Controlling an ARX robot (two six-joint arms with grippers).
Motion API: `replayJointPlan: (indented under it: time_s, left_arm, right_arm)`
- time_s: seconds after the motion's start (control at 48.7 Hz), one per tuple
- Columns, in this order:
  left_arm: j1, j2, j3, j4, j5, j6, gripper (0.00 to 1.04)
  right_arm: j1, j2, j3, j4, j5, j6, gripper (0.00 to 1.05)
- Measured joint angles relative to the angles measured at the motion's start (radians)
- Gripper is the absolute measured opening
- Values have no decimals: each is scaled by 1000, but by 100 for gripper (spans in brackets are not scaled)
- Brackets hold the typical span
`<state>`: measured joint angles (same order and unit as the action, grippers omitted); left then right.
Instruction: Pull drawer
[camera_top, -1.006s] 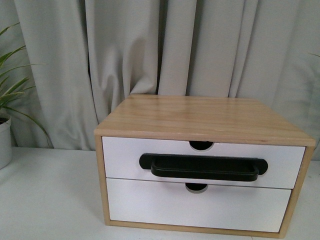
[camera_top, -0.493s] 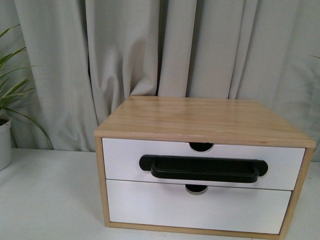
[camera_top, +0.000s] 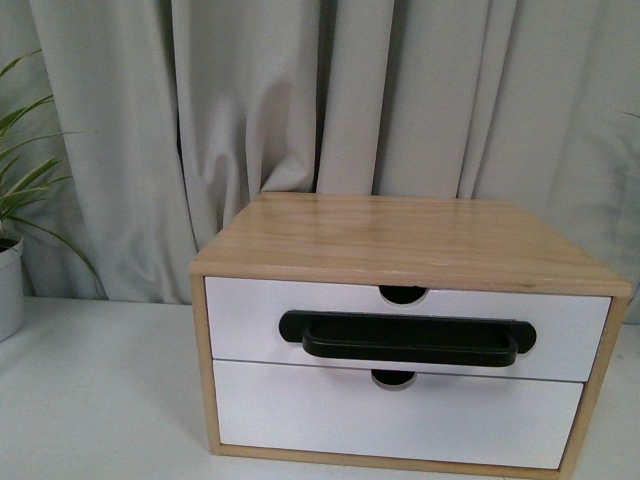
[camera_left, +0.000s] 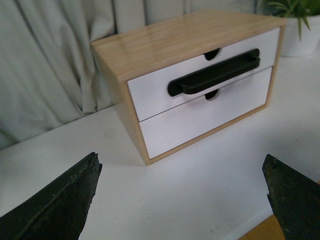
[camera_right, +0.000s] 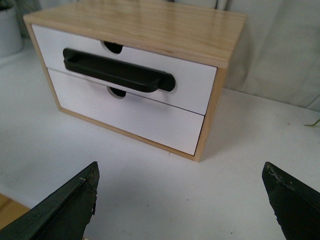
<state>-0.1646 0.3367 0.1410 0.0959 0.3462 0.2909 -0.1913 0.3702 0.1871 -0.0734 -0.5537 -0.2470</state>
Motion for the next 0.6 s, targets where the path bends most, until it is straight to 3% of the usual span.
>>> replayJointPlan:
  time_s: [0.082, 0.431, 0.595]
  left_arm:
    - [-44, 184, 58, -9, 77, 161, 98]
    - [-172, 642, 338, -69, 125, 643, 98]
    - [-196, 744, 428, -167, 135, 787, 98]
  right_arm:
    - [25, 130, 64, -20, -24, -147, 96]
    - [168, 432, 248, -127, 29, -578, 96]
    - [214, 525, 290, -129, 56, -681, 96]
